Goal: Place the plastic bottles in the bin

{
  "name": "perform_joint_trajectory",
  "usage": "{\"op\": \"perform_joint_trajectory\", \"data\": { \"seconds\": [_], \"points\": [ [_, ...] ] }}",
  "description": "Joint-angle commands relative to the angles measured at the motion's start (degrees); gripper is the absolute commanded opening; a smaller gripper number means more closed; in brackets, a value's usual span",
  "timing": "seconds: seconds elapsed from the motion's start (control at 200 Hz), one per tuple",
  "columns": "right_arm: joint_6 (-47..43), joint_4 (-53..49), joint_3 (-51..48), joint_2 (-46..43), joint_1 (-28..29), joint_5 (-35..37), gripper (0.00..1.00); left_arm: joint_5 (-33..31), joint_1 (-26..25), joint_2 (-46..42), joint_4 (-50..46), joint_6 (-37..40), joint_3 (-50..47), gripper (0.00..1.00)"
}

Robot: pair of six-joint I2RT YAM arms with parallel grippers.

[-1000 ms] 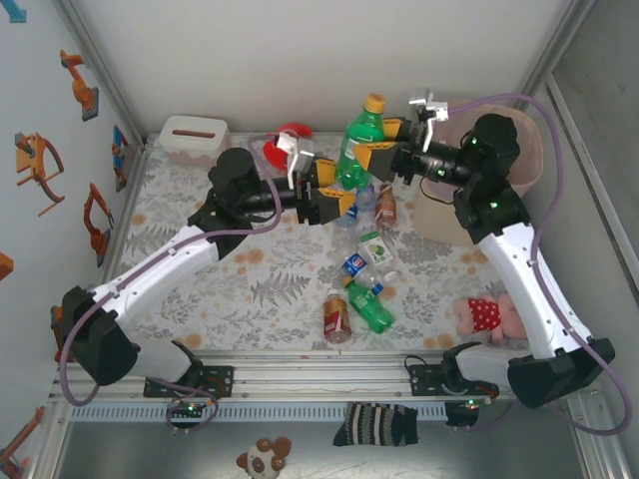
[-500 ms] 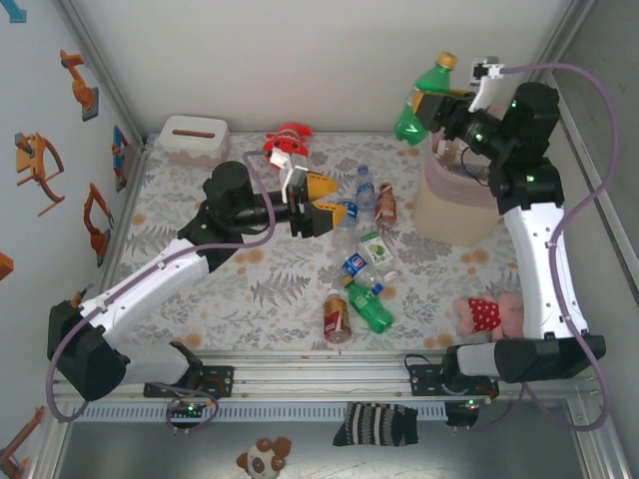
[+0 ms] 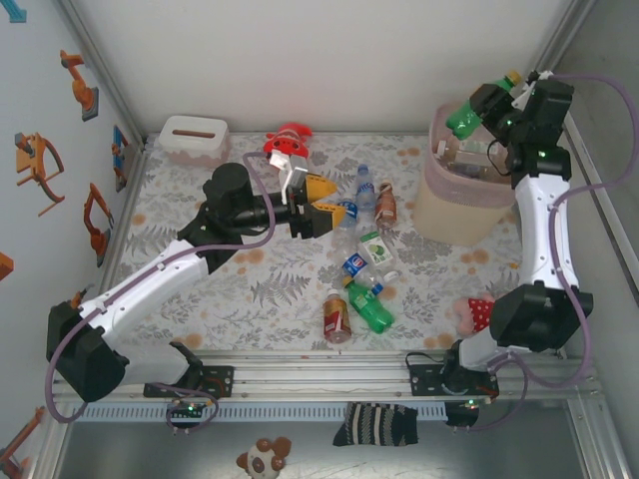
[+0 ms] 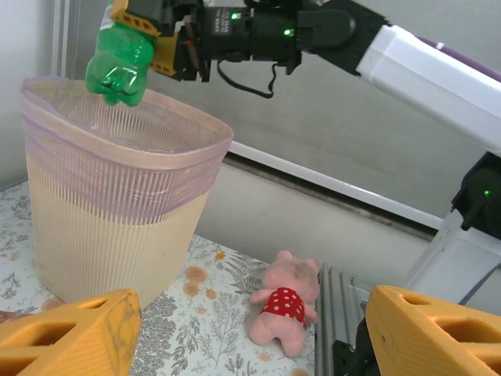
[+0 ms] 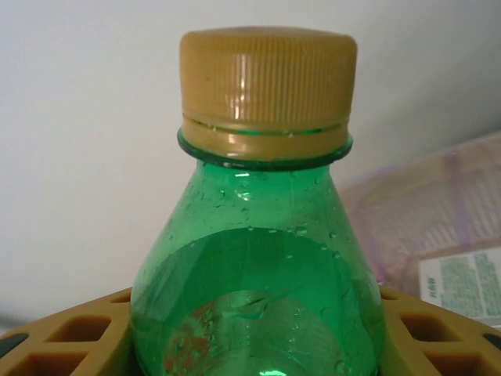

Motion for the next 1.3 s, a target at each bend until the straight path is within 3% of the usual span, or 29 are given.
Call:
{"op": "perform_joint_trajectory", "data": {
  "seconds": [0.0,0.21,0.461,0.676,0.891,1.142,1.292],
  "points": [
    [13.5,1.7,-0.4,1.7,-0.2,6.2,0.55,-0.1,-0.3,0.0,2.7,-1.4,-0.5,0.75],
    [28.2,-0.6,-1.4,5.6,-0.2,12.7,0.56,-0.1,-0.8,0.7,3.4,-2.4,-0.1,0.75],
    [37.8,-2.6,-1.5,9.8,0.0,16.0,0.57,0.1,-1.6,0.9,3.1,-2.8,0.6,0.74],
    [40.4,-1.6,-1.5,12.9,0.3,13.5,0.59,-0.1,-2.3,1.2,2.7,-2.7,0.6,0.73],
    [42.2,-1.6,-2.4,14.4,0.4,11.6,0.67,-0.7,-2.8,0.9,2.5,-2.5,0.6,0.73],
    [41.8,-4.4,-1.8,12.8,0.4,13.1,0.84,-1.1,-2.9,1.0,1.6,-2.0,0.8,0.73],
    [40.7,-6.3,-1.3,10.5,0.4,14.6,0.86,-1.3,-3.0,0.7,1.3,-1.7,0.7,0.73]
  ]
}}
